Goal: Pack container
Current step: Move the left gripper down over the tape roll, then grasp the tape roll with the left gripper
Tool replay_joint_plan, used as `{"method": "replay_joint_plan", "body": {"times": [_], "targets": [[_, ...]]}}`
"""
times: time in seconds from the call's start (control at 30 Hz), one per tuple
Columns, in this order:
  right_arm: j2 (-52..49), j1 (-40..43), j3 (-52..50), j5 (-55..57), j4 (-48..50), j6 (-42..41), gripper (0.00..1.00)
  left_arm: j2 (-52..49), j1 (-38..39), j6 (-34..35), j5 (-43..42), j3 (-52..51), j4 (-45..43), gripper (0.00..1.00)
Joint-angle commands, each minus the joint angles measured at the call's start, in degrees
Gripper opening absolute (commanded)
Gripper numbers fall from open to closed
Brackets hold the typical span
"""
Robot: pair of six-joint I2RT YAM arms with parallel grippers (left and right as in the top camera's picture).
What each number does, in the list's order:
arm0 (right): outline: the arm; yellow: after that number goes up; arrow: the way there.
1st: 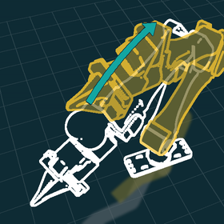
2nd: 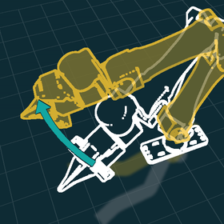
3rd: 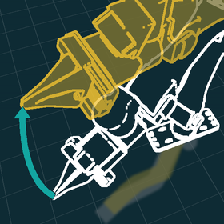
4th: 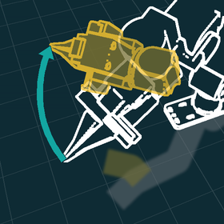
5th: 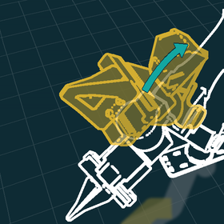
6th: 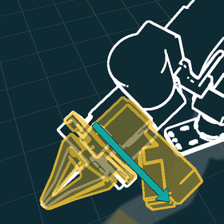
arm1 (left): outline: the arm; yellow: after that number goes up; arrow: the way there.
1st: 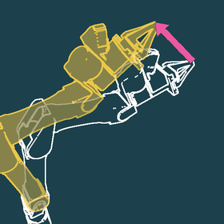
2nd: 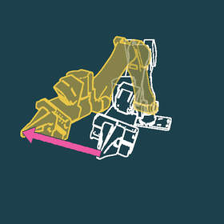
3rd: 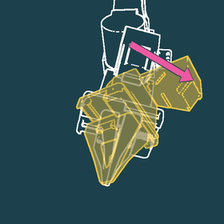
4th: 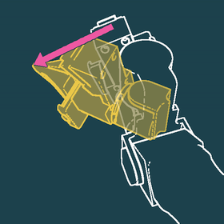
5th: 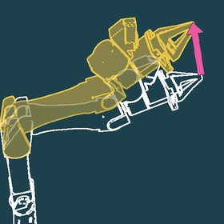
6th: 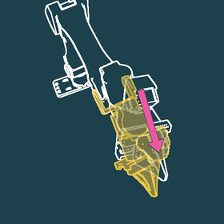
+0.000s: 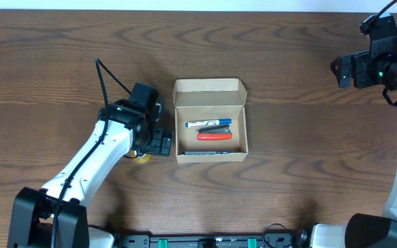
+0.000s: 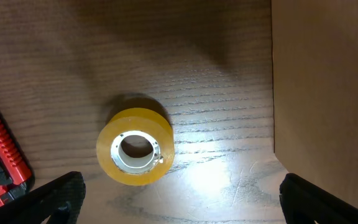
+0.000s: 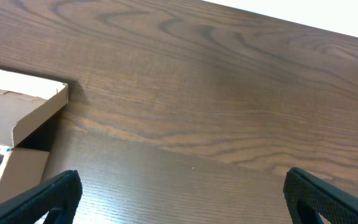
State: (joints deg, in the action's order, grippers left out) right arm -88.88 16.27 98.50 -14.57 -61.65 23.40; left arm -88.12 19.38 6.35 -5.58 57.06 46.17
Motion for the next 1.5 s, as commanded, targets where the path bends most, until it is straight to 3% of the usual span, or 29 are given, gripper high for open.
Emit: {"method": "replay_joint_plan", "body": {"times": [0.0,0.07,0.73,1.47], "targets": [[-0.17,0.15,-0.11,-0.68,0.11,-0.66,0.99,-1.68,0.22,0.98,-0.02,-0.66,-0.09,1.0],[-0.17,0.15,-0.11,-0.7,0.15,-0.66,0.99,-2.43,0.26,1.01,-0.37,-0.66,-0.39,0.95],[-0.17,0.15,-0.11,-0.68,0.42,-0.63,0.99,-6.86,3.17,2.51,-0.63,-0.83,-2.43,0.96],[-0.17,0.13,-0.11,-0.74,0.48,-0.66,0.99,-6.86,3.17,4.0,-1.99,-8.28,-7.65,0.95]]}}
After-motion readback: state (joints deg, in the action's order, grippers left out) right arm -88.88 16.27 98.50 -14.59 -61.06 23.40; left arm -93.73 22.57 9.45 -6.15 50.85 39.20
